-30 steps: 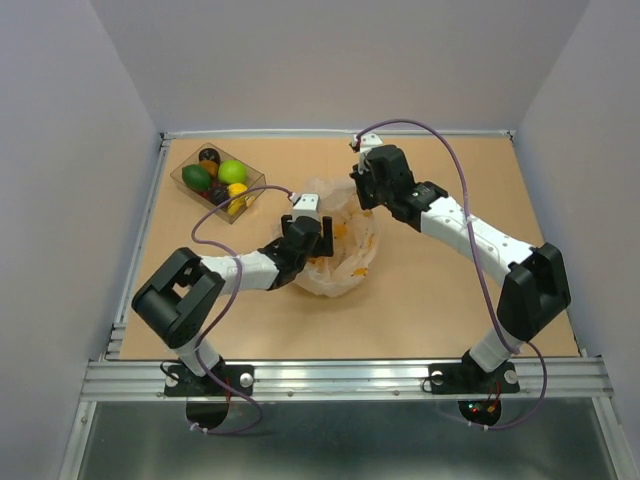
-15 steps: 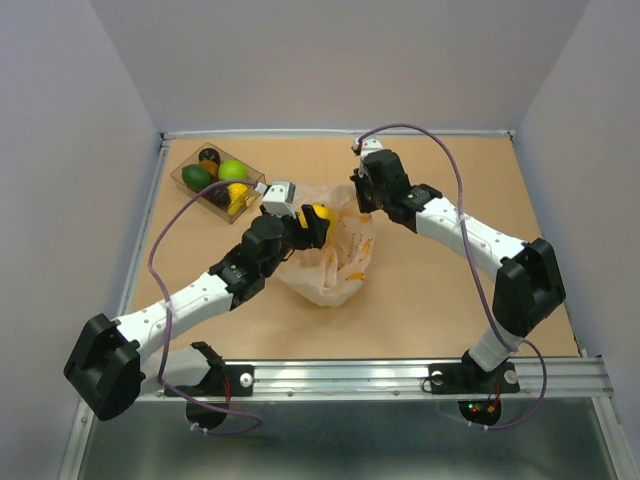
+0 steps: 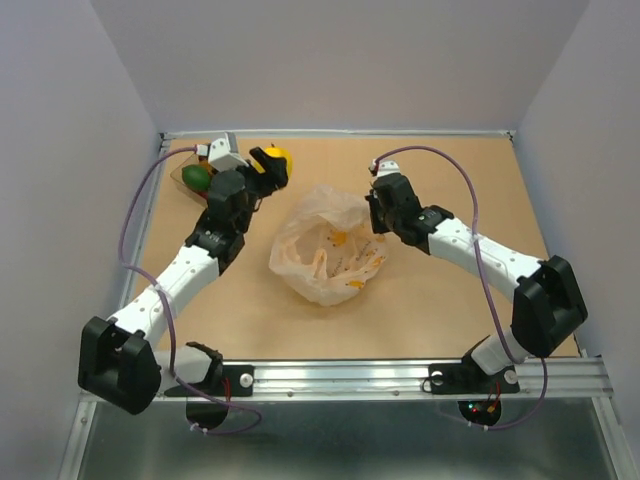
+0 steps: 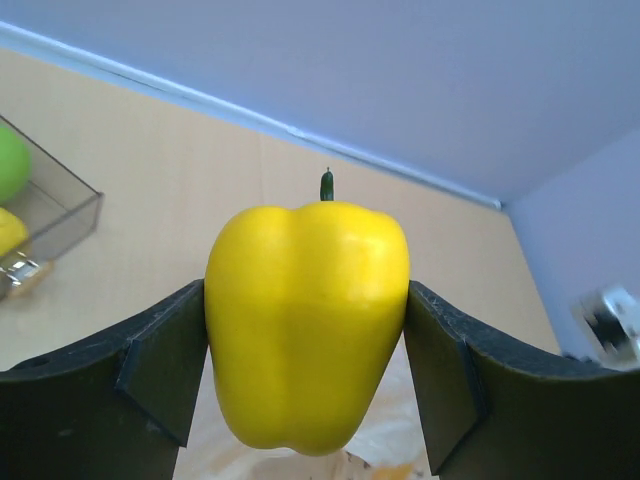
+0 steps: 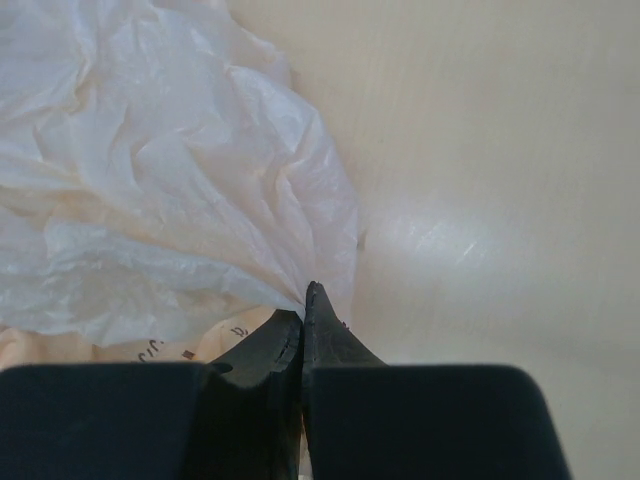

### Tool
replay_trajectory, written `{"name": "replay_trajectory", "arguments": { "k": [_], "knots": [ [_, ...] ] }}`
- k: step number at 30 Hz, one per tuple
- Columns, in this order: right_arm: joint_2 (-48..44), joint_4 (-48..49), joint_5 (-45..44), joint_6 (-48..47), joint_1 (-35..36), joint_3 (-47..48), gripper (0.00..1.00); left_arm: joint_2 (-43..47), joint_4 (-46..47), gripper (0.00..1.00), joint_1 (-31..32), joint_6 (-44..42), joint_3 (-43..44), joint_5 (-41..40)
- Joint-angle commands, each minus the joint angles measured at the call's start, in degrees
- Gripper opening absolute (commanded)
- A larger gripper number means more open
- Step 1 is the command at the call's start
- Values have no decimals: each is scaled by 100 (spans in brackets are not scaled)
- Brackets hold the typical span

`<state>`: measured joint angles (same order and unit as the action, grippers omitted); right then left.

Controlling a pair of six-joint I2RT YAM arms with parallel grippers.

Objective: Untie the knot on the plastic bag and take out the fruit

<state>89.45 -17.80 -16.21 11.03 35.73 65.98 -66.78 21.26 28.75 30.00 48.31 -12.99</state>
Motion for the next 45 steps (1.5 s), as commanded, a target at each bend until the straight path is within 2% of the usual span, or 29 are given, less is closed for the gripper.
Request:
{"name": "replay_trajectory", "arguments": {
  "k": [1, 7, 9, 17, 20, 21, 23, 24, 27, 30, 34, 37, 41, 45],
  "knots": [
    [-621, 190, -506, 312, 31, -286, 0, -475, -104, 0, -852, -11, 740, -213],
    [-1130, 172, -339, 392, 31, -620, 0, -1775, -542, 0, -1739, -30, 1399, -362],
    [-1246, 172, -322, 383, 31, -700, 0, -2197, -640, 1, -1864, -73, 1637, -432],
    [-1597, 154, -418, 269, 31, -963, 0, -3358, -658, 19, -1935, -1083, 2217, -915],
    [-1694, 146, -401, 251, 31, -1087, 0, -3482, -597, 34, -1935, -1312, 2191, -1012],
    [-1720, 145, -401, 251, 31, -1139, 0, -3482, -579, 43, -1935, -1399, 2191, -1030],
    [-1764, 145, -418, 268, 31, -1157, 0, -3490, -526, 52, -1935, -1479, 2147, -1021],
    [-1773, 137, -427, 268, 31, -1174, 0, -3499, -535, 63, -1935, -1497, 2138, -1030],
    [-1791, 119, -454, 260, 31, -1149, 0, -3386, -570, 85, -1935, -1471, 2068, -960],
    [-1826, 110, -471, 260, 31, -1096, 0, -3193, -587, 95, -1935, -1436, 1945, -916],
    [-1861, 84, -568, 242, 31, -1008, 1, -2972, -667, 99, -1935, -1409, 1848, -819],
    [-1931, 58, -690, 216, 40, -990, 9, -2849, -842, 99, -1935, -1374, 1866, -793],
    [-2185, -4, -997, 303, 31, -1008, 10, -2349, -1106, 99, -1935, -1094, 1831, -556],
    [-2615, -118, -2201, 409, 31, -1113, 1, -1339, -1834, 99, -1926, -619, 1839, 112]
  ]
}}
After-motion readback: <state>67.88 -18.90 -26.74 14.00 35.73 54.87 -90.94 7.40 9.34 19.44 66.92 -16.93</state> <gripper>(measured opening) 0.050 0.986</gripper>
